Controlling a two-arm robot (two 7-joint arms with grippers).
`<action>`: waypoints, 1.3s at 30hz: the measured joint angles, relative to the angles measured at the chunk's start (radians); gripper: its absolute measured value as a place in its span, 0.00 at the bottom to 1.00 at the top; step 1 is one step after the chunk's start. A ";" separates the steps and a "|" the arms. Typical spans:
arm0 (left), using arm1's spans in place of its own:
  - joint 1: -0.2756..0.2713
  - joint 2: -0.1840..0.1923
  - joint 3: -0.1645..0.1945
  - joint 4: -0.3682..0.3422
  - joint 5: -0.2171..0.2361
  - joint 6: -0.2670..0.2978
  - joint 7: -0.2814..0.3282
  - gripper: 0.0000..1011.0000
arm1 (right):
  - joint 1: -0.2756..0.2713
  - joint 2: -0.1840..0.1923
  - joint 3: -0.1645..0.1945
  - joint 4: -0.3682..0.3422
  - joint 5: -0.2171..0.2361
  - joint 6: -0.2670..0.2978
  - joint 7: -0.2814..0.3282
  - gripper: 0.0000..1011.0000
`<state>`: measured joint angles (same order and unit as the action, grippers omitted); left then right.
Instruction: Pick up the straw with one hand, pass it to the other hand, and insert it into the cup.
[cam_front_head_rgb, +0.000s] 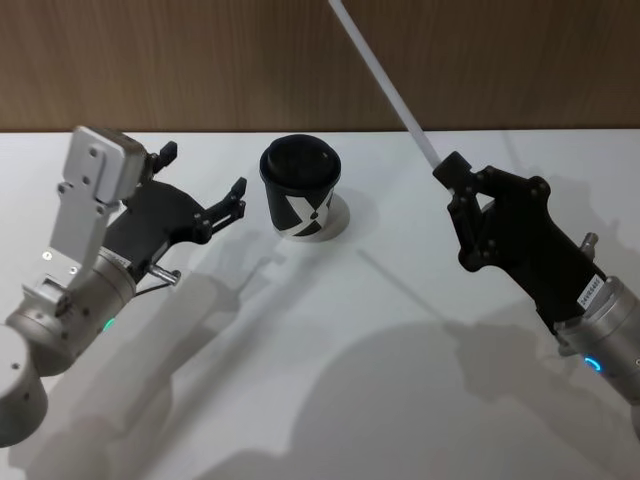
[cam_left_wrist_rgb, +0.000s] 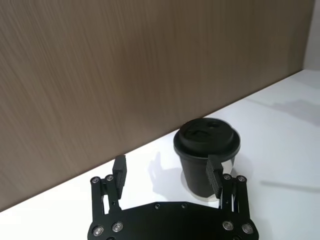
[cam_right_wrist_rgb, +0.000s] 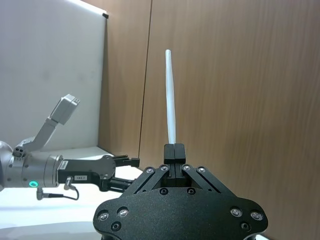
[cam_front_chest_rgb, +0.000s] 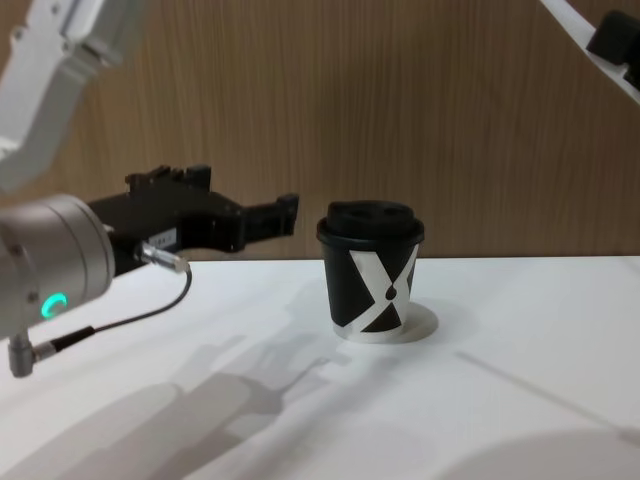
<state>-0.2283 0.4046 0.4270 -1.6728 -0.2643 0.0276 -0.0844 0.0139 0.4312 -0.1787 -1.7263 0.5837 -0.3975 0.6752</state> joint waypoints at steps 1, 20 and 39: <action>0.003 0.004 -0.007 -0.010 -0.017 0.004 -0.015 0.99 | 0.000 0.000 -0.001 -0.001 0.002 0.000 0.002 0.00; 0.044 0.027 -0.134 -0.151 -0.300 0.067 -0.181 0.99 | 0.002 0.004 -0.007 -0.008 0.024 -0.004 0.023 0.00; 0.034 -0.016 -0.210 -0.228 -0.622 0.190 -0.273 0.99 | 0.002 0.005 -0.009 -0.009 0.029 -0.004 0.027 0.00</action>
<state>-0.1943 0.3886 0.2175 -1.9009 -0.8866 0.2171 -0.3574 0.0157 0.4359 -0.1878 -1.7357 0.6124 -0.4016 0.7027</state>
